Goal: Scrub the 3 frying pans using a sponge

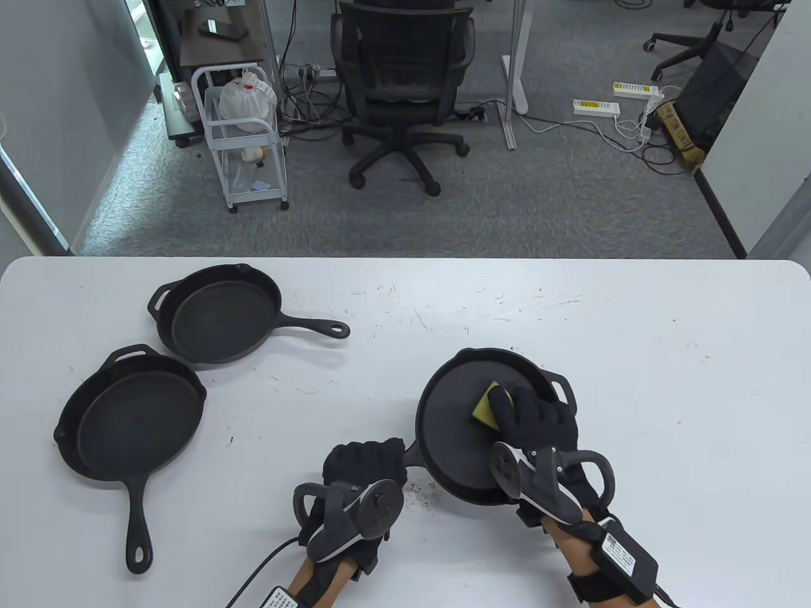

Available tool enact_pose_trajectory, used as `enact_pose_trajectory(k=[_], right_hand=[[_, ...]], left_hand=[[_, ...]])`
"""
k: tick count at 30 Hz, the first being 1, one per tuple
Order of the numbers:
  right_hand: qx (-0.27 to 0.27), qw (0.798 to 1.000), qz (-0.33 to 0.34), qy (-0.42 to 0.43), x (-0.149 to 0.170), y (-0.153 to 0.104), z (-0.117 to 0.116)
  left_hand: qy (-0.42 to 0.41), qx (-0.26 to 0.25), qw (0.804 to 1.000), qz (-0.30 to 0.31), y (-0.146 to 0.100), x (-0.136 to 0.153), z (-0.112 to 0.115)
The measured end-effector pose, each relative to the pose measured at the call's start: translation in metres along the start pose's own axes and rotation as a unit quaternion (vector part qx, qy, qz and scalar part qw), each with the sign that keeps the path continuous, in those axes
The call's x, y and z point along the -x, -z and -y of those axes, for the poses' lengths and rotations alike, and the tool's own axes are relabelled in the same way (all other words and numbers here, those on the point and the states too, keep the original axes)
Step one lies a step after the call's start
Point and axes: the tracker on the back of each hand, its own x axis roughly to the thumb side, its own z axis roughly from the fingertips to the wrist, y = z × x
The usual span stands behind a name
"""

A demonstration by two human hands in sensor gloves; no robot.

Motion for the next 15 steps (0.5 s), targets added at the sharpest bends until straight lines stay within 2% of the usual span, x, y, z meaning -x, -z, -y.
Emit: enact_pose_trajectory(k=[4,5,7,8,11,15], right_hand=[[-0.029,0.998,0.051,0.004,-0.008,-0.014,-0.001],[-0.045,0.995,0.085,0.005,-0.016,-0.018,0.000],[-0.036,0.993,0.114,0.012,-0.026,-0.022,0.000],[-0.016,0.992,0.123,0.011,-0.034,-0.022,0.002],[0.040,0.995,0.096,0.003,-0.042,-0.021,0.007],[0.053,0.998,0.011,-0.013,-0.028,-0.011,0.009]], left_hand=[[-0.019,0.002,1.000,-0.012,0.001,0.004,-0.001],[-0.012,-0.002,1.000,-0.010,-0.001,0.002,0.000],[-0.001,0.001,1.000,-0.002,-0.002,-0.003,0.000],[-0.003,0.003,1.000,0.006,-0.002,-0.007,0.001],[-0.019,0.019,0.999,0.029,-0.004,-0.016,0.002],[-0.016,0.021,0.998,0.048,-0.007,-0.022,0.000]])
